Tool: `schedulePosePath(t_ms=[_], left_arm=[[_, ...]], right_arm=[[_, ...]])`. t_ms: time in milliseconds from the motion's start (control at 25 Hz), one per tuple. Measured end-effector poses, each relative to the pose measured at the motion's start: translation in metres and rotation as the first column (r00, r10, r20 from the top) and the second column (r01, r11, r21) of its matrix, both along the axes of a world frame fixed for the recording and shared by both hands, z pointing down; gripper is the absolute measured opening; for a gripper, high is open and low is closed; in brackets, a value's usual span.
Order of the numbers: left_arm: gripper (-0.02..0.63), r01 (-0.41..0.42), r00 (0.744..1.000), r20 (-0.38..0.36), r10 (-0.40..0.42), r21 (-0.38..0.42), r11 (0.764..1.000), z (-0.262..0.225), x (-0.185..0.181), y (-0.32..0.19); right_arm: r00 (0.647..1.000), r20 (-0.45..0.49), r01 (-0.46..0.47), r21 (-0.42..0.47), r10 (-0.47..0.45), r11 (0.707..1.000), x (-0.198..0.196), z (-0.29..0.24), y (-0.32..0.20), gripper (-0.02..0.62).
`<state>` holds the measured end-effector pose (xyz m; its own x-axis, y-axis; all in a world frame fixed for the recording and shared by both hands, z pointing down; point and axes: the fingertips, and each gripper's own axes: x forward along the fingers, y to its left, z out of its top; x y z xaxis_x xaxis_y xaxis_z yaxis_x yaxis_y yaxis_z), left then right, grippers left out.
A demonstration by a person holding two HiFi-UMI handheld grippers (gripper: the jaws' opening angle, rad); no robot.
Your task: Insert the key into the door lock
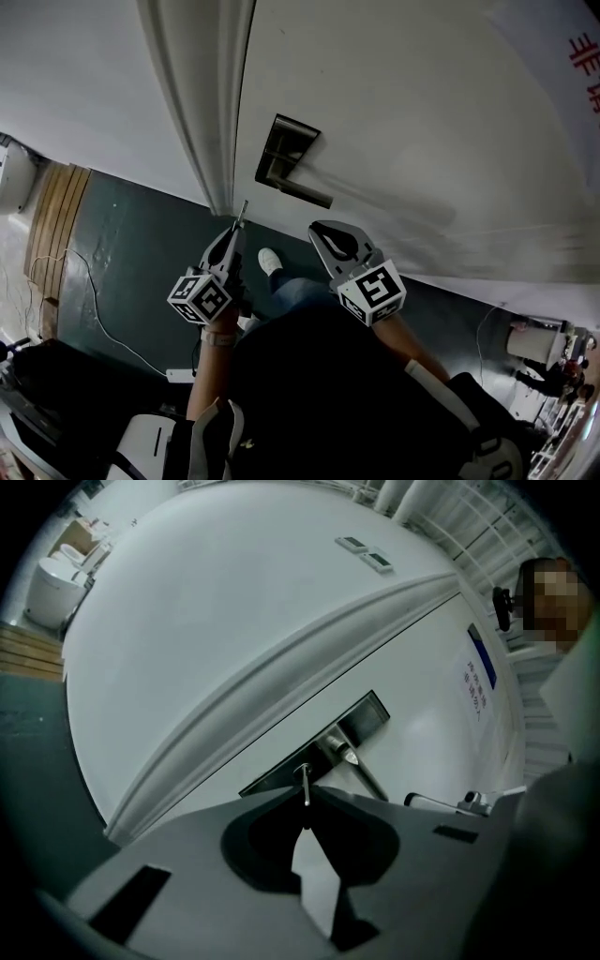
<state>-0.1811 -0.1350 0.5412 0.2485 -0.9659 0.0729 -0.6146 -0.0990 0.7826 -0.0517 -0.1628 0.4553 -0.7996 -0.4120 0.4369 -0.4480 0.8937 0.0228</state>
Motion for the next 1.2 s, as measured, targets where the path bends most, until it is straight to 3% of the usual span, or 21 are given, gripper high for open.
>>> schedulePosePath(t_ms=[560,880,1200], left_arm=[[0.028,-0.049,0.977,-0.209,0.045,-0.012,0.999,0.004,0.028,-0.052],[0.028,-0.036,0.956,-0.292,0.016,-0.065,0.997,0.006,0.034,-0.068],[0.028,-0.021,0.944,-0.330,-0.006,-0.079,0.997,0.008,0.038,-0.078]], right_arm=[[0.997,0.019,-0.075,-0.044,0.076,0.996,0.034,0.008,-0.024,0.029],[0.991,0.045,-0.119,-0.070,0.122,0.990,0.055,0.012,-0.031,0.029],[0.986,0.067,-0.144,-0.088,0.150,0.986,0.069,0.014,-0.040,0.029]])
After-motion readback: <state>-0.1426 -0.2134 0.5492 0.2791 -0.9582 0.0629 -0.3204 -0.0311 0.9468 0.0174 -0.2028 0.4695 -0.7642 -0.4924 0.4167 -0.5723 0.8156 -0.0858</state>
